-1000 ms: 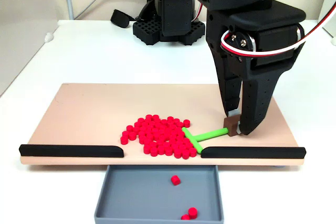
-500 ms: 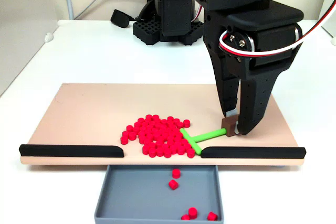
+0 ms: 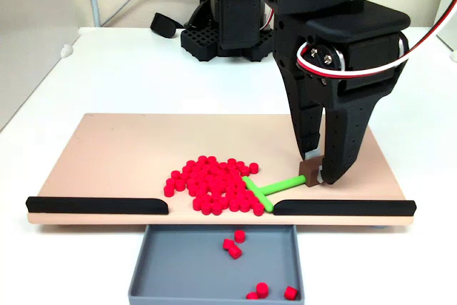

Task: Push granules from left to the grey container

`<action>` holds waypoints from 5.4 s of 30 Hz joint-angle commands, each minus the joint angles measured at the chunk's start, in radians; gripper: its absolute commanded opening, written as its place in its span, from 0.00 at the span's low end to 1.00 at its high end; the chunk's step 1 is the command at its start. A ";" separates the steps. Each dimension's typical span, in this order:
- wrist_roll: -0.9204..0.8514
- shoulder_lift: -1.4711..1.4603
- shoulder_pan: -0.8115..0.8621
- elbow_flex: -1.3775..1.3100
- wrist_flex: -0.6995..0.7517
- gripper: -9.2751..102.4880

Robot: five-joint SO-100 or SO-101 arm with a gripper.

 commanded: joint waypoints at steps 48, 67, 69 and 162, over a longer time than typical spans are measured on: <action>-0.080 0.000 0.034 -0.003 0.003 0.08; -0.067 0.058 0.020 -0.003 0.005 0.08; -0.069 0.084 0.018 -0.003 0.012 0.08; -1.281 0.732 0.161 0.482 0.127 0.08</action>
